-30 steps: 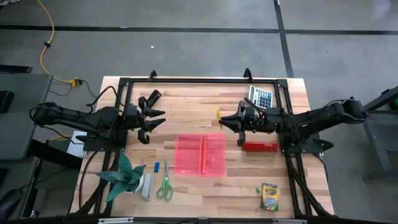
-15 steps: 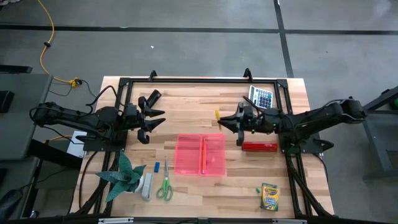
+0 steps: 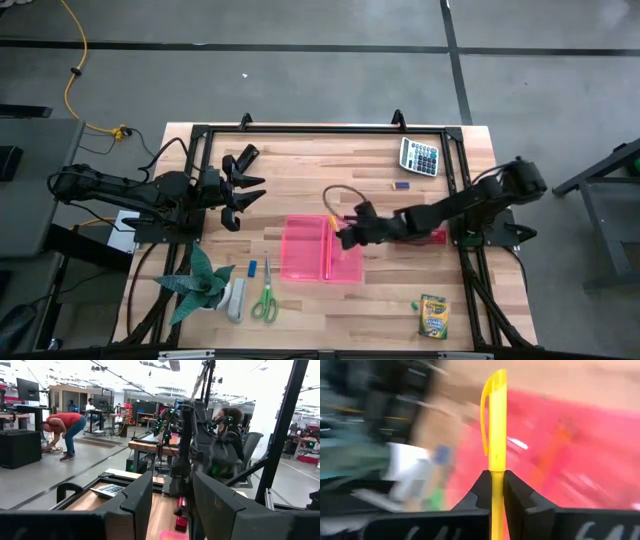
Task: Pack school essentials
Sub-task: Put the yellow pen into the pink supply box, then put the small yellow eraser into the pink supply box
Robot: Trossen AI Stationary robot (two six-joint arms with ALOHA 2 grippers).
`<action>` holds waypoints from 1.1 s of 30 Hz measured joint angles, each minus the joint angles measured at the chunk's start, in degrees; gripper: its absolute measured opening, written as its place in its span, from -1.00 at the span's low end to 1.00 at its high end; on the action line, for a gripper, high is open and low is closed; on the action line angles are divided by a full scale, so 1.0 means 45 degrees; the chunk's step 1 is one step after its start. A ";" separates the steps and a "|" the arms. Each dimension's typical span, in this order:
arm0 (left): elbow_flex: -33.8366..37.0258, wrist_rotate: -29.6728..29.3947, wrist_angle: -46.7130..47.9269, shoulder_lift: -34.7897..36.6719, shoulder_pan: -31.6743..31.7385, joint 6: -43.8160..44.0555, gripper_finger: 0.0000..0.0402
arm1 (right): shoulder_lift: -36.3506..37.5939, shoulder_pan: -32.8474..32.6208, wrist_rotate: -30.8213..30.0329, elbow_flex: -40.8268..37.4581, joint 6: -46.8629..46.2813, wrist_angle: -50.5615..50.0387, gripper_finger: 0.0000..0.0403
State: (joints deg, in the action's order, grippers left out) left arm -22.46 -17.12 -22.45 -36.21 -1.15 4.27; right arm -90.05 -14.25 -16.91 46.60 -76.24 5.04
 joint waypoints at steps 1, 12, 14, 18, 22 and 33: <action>0.0000 -0.0002 0.0002 0.0000 0.0001 0.0000 -0.35 | -0.0165 -0.0073 0.0005 0.0367 -0.0610 -0.1136 -1.00; 0.0000 -0.0010 0.0075 0.0000 0.0001 -0.0479 -0.35 | -0.1012 -0.0358 0.0218 0.1449 -0.3332 -0.3892 -1.00; 0.0000 -0.0010 0.0075 0.0000 0.0001 -0.0563 -0.35 | -0.1012 -0.0353 0.0240 0.1254 -0.3984 -0.3823 -1.00; 0.0000 -0.0010 0.0075 0.0000 0.0001 -0.0567 -0.35 | -0.1012 -0.0353 0.0513 0.1124 -0.5354 -0.3976 -0.92; 0.0000 -0.0049 0.0075 0.0000 0.0001 -0.0568 -0.35 | -0.1012 -0.0339 0.0799 0.1124 -0.5024 -0.4025 -0.76; 0.0000 -0.0049 0.0070 0.0000 0.0001 -0.0555 -0.35 | 0.0016 -0.0277 0.0880 0.1124 -0.2072 -0.4475 -0.06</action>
State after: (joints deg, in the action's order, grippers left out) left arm -22.46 -17.34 -22.13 -36.21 -1.15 1.78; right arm -89.98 -15.49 -12.94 51.66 -85.57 -15.10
